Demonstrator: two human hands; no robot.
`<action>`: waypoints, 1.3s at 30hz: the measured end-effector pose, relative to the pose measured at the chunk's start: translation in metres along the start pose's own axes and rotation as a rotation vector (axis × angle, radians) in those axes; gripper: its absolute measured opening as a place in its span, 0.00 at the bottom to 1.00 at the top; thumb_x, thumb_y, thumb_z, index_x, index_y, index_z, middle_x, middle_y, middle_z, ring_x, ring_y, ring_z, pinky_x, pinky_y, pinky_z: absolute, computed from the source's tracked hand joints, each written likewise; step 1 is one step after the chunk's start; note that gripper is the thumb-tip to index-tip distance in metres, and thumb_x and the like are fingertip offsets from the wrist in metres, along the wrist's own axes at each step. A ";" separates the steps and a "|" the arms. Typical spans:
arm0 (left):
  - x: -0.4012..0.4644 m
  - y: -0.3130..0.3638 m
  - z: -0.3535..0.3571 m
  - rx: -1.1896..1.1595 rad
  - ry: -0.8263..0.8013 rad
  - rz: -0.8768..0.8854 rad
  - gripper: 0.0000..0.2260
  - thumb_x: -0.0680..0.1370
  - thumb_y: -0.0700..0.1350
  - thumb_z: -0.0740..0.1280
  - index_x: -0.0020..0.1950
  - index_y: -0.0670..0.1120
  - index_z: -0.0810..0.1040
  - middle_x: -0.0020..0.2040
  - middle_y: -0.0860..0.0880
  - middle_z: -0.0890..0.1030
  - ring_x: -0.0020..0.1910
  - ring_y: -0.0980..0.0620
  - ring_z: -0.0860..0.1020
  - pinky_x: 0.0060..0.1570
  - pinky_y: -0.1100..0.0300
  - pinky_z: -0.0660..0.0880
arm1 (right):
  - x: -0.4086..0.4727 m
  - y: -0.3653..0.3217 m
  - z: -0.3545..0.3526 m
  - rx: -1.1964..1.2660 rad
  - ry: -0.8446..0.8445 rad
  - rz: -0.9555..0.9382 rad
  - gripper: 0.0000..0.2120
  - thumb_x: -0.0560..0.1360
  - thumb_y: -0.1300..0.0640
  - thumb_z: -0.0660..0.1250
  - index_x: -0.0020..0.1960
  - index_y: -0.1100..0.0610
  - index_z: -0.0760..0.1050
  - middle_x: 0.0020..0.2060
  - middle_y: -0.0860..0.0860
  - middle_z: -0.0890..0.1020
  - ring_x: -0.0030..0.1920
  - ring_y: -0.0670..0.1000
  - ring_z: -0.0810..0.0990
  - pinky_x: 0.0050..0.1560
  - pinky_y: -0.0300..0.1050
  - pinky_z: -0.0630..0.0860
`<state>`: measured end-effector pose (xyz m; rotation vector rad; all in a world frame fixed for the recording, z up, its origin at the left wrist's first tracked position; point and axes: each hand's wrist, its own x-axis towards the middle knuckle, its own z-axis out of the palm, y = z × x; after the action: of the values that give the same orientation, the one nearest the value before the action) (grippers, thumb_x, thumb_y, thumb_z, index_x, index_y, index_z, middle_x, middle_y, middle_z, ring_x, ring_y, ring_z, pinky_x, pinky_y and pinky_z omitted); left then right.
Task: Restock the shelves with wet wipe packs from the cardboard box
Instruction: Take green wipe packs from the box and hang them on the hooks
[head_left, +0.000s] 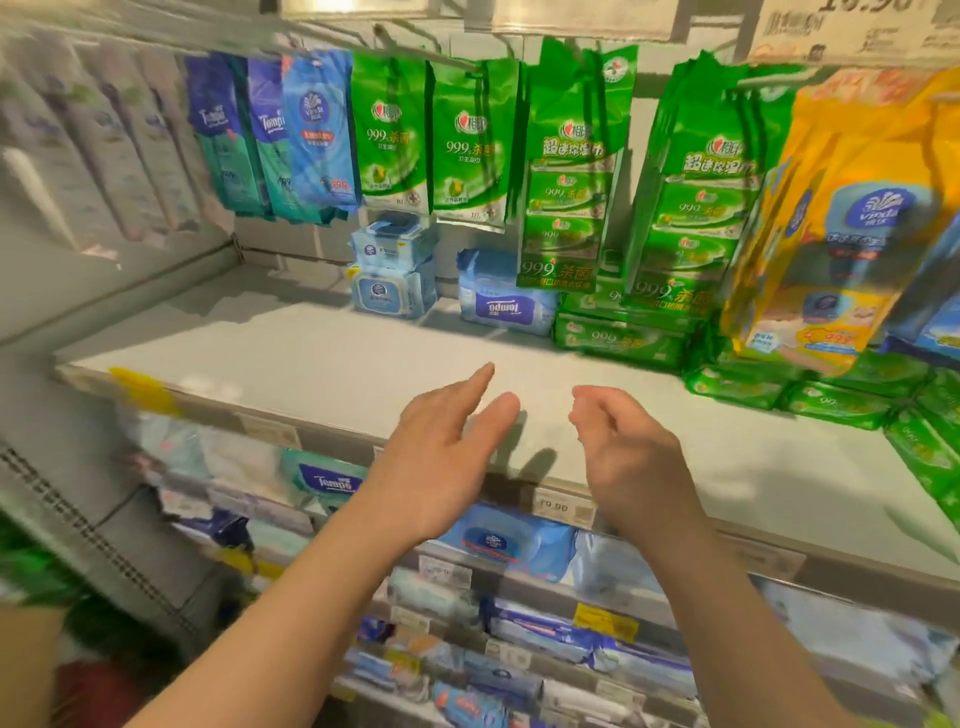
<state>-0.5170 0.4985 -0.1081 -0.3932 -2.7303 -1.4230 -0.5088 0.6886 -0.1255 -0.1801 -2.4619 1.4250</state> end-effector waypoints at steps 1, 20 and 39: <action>-0.009 -0.011 -0.010 0.070 0.025 -0.003 0.40 0.74 0.76 0.48 0.82 0.58 0.62 0.79 0.55 0.68 0.79 0.52 0.61 0.79 0.48 0.57 | -0.007 -0.003 0.008 -0.099 -0.009 -0.067 0.09 0.83 0.48 0.63 0.59 0.43 0.81 0.56 0.44 0.85 0.58 0.49 0.81 0.62 0.40 0.72; -0.312 -0.220 -0.244 0.370 0.489 -0.672 0.47 0.69 0.81 0.39 0.81 0.58 0.62 0.80 0.55 0.64 0.79 0.47 0.59 0.79 0.50 0.56 | -0.186 -0.146 0.309 -0.476 -0.775 -0.410 0.30 0.81 0.33 0.51 0.80 0.42 0.62 0.81 0.44 0.62 0.82 0.48 0.55 0.81 0.52 0.51; -0.481 -0.335 -0.341 -0.019 0.709 -1.006 0.54 0.61 0.87 0.39 0.80 0.63 0.61 0.80 0.59 0.64 0.79 0.53 0.60 0.76 0.47 0.61 | -0.314 -0.231 0.513 -0.372 -1.162 -0.474 0.28 0.82 0.36 0.55 0.80 0.40 0.62 0.74 0.44 0.72 0.72 0.49 0.72 0.69 0.46 0.70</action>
<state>-0.1609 -0.0603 -0.2513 1.3787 -2.2813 -1.2875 -0.3613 0.0693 -0.2252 1.4331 -3.2191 0.9268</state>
